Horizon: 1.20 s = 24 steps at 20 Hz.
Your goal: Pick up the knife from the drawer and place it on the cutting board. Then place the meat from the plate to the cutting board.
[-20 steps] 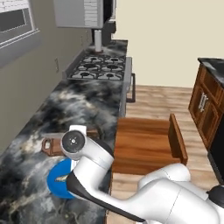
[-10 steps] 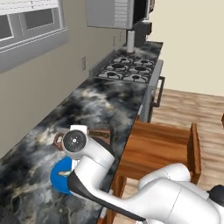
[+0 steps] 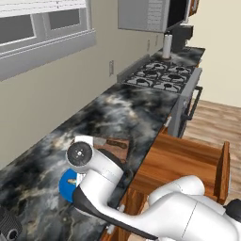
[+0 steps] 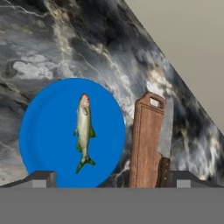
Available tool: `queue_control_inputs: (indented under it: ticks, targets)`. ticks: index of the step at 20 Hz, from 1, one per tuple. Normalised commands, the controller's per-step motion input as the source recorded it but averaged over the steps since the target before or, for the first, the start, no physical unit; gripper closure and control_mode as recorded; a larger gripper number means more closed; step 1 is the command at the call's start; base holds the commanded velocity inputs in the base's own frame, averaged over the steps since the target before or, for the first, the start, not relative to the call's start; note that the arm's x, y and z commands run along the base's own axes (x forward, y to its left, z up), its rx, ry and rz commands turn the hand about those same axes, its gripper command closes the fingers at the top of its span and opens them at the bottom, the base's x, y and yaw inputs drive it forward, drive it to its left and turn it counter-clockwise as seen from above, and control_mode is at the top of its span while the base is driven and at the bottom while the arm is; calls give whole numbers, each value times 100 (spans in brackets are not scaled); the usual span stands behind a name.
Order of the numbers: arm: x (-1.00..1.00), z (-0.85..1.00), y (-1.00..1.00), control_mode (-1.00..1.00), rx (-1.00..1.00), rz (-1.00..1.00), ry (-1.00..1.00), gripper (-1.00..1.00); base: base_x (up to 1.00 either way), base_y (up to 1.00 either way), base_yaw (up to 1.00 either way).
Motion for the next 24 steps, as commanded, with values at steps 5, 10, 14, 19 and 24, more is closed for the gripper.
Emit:
queue_control_inputs:
  ticks: [5, 10, 14, 19, 24]
  targets:
    - [0, 0, 0, 100, 0, 0, 0, -100, 15, 2, 5]
    - [0, 0, 0, 100, 0, 0, 0, -100, 49, 22, 0]
    - [0, 0, 0, 100, 0, 0, 0, -100, 71, 10, 4]
    - [0, 0, 0, 100, 0, 0, 0, -100, 63, 21, 19]
    - [0, 0, 0, 100, 0, 0, 0, -100, 18, 0, 39]
